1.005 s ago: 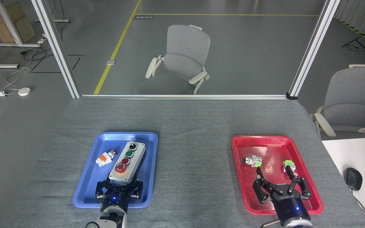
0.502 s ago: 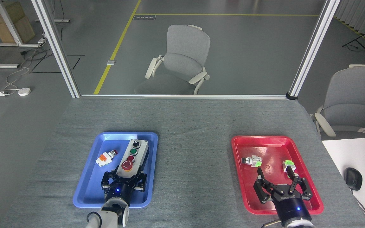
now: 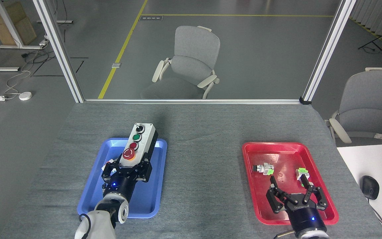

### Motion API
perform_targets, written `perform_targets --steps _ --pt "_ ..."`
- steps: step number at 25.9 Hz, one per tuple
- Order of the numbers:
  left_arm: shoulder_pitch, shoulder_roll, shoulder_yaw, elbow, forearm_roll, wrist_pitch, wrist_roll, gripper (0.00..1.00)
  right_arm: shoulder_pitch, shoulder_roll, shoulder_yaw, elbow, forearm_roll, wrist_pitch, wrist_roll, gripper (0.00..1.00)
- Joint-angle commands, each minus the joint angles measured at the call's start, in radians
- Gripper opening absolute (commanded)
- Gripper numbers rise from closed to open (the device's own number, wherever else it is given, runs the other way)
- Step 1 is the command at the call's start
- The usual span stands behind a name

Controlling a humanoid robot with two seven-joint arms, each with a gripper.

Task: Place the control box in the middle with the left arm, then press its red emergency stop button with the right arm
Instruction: 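Lift the control box and carry it toward the table middle, then set the control box down between the trays and release it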

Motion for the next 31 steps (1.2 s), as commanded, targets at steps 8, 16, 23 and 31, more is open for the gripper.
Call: perform_targets --steps 8,16,23,31 --pt "0.005 -0.186 -0.23 -0.111 -0.007 0.179 -0.063 0.0 0.0 -0.004 -0.005 0.0 -0.001 0.0 -0.001 0.98" --pt "-0.014 -0.191 -0.516 0.08 -0.007 0.265 -0.066 0.0 0.0 -0.001 -0.012 -0.002 -0.002 0.011 -0.001 0.98" --pt "-0.08 -0.191 -0.569 0.215 -0.006 0.261 -0.066 0.0 0.001 0.001 -0.009 -0.002 -0.006 0.003 0.001 0.97" --pt "-0.106 -0.191 -0.592 0.222 -0.003 0.266 -0.074 0.48 0.003 0.002 -0.002 0.001 -0.007 0.002 0.002 0.97"
